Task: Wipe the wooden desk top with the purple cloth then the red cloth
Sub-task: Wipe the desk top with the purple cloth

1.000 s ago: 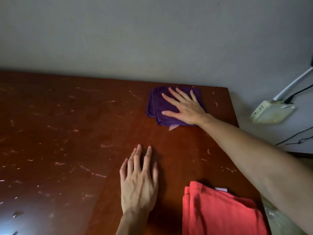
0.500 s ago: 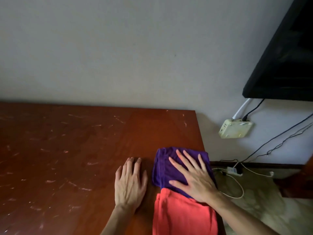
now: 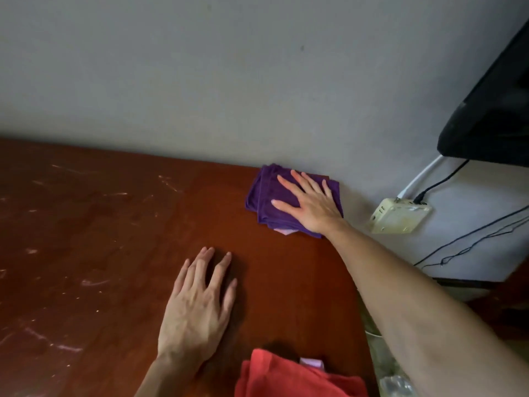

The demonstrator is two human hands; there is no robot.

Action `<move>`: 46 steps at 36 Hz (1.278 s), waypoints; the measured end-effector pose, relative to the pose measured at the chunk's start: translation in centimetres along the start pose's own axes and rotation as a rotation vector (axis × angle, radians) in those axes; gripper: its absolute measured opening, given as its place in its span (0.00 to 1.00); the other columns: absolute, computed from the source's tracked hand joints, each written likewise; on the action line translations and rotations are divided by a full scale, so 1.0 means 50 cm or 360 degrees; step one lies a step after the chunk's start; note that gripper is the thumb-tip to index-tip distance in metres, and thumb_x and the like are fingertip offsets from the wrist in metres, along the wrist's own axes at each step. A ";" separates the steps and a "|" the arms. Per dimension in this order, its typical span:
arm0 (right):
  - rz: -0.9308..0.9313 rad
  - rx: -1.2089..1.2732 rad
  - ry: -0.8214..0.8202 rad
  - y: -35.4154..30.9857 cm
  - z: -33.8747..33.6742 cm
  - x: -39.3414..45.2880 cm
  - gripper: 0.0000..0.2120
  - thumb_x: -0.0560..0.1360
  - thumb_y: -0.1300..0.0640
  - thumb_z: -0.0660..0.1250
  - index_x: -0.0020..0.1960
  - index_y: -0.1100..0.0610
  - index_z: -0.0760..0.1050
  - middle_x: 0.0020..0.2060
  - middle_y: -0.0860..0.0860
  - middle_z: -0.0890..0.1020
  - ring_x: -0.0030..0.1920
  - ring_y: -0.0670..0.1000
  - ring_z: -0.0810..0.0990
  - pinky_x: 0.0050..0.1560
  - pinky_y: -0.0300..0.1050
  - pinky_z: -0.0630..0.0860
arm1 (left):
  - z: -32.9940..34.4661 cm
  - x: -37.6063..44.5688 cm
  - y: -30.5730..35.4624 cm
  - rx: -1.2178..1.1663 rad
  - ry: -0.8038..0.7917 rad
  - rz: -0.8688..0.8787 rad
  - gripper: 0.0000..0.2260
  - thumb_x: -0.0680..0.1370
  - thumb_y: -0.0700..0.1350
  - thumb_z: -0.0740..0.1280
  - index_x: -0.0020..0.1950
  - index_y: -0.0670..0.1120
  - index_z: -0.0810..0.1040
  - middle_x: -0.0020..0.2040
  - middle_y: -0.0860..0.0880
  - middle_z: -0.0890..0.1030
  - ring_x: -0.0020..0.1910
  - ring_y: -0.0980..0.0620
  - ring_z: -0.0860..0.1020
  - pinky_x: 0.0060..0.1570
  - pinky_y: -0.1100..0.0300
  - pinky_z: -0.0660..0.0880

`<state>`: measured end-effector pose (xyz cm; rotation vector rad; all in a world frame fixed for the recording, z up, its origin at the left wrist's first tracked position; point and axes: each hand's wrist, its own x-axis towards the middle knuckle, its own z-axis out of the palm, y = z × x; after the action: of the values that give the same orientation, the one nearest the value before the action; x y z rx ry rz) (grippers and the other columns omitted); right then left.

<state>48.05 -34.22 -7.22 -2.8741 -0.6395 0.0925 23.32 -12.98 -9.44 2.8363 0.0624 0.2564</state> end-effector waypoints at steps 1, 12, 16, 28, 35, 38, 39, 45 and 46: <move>0.0017 0.0001 0.0005 0.002 -0.001 0.018 0.39 0.72 0.20 0.43 0.80 0.32 0.47 0.83 0.42 0.48 0.82 0.46 0.45 0.80 0.61 0.39 | 0.000 -0.001 0.000 0.0005 -0.0003 0.0005 0.24 0.83 0.57 0.49 0.76 0.49 0.67 0.73 0.44 0.70 0.77 0.49 0.63 0.76 0.51 0.54; 0.0076 -0.0083 -0.0026 -0.027 -0.006 -0.026 0.42 0.71 0.20 0.43 0.81 0.35 0.43 0.83 0.43 0.44 0.82 0.49 0.42 0.79 0.64 0.40 | -0.011 0.003 0.007 -0.0027 -0.0031 0.0029 0.24 0.83 0.58 0.49 0.76 0.50 0.66 0.74 0.44 0.68 0.78 0.49 0.61 0.76 0.52 0.53; -0.0042 -0.0093 0.0005 -0.075 0.012 -0.165 0.42 0.71 0.20 0.44 0.81 0.35 0.43 0.83 0.43 0.45 0.82 0.48 0.42 0.79 0.65 0.41 | -0.024 0.000 0.004 -0.0243 -0.0021 0.0003 0.25 0.81 0.58 0.51 0.74 0.46 0.66 0.72 0.45 0.68 0.76 0.47 0.65 0.75 0.53 0.56; -0.0328 -0.0178 0.0063 -0.119 0.050 -0.454 0.39 0.76 0.23 0.48 0.82 0.38 0.48 0.83 0.45 0.50 0.82 0.49 0.47 0.76 0.68 0.55 | -0.082 -0.078 -0.115 -0.0223 -0.0124 0.0107 0.22 0.82 0.56 0.54 0.73 0.48 0.69 0.70 0.46 0.67 0.72 0.47 0.68 0.69 0.49 0.69; -0.0435 -0.0169 -0.0087 -0.123 0.041 -0.280 0.41 0.73 0.21 0.42 0.81 0.36 0.47 0.83 0.44 0.47 0.82 0.47 0.44 0.79 0.64 0.46 | -0.070 -0.085 -0.125 -0.0047 -0.0157 0.0153 0.23 0.84 0.54 0.51 0.77 0.47 0.64 0.74 0.44 0.65 0.78 0.48 0.61 0.75 0.47 0.62; -0.0356 -0.0135 -0.0110 -0.151 0.037 -0.146 0.42 0.70 0.19 0.38 0.81 0.33 0.43 0.83 0.43 0.46 0.82 0.47 0.43 0.79 0.64 0.44 | -0.070 -0.083 -0.127 -0.0012 -0.0147 0.0173 0.23 0.84 0.53 0.51 0.78 0.48 0.63 0.75 0.44 0.65 0.78 0.49 0.59 0.76 0.50 0.59; -0.0306 -0.0114 -0.0118 -0.162 0.036 -0.102 0.42 0.70 0.19 0.39 0.80 0.33 0.43 0.83 0.43 0.46 0.82 0.47 0.43 0.79 0.64 0.43 | -0.070 -0.081 -0.127 0.0009 -0.0143 0.0182 0.23 0.84 0.53 0.51 0.78 0.48 0.63 0.75 0.44 0.65 0.79 0.50 0.59 0.77 0.51 0.57; -0.0094 -0.0045 -0.0095 -0.225 0.039 0.091 0.40 0.73 0.21 0.46 0.81 0.35 0.45 0.83 0.45 0.47 0.82 0.49 0.43 0.79 0.64 0.40 | -0.066 -0.080 -0.125 0.0003 -0.0130 0.0192 0.22 0.85 0.53 0.50 0.78 0.48 0.63 0.75 0.44 0.65 0.79 0.50 0.57 0.78 0.54 0.53; -0.0080 -0.0057 -0.0089 -0.235 0.040 0.105 0.40 0.74 0.21 0.45 0.81 0.35 0.45 0.83 0.45 0.47 0.82 0.49 0.44 0.79 0.65 0.40 | -0.066 -0.079 -0.126 0.0008 -0.0123 0.0196 0.22 0.85 0.53 0.50 0.78 0.48 0.63 0.75 0.44 0.65 0.79 0.50 0.57 0.78 0.53 0.54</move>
<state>47.74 -21.21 -6.86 -2.8966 -0.7304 0.1565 18.72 -6.28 -8.87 2.8555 -0.1288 0.1726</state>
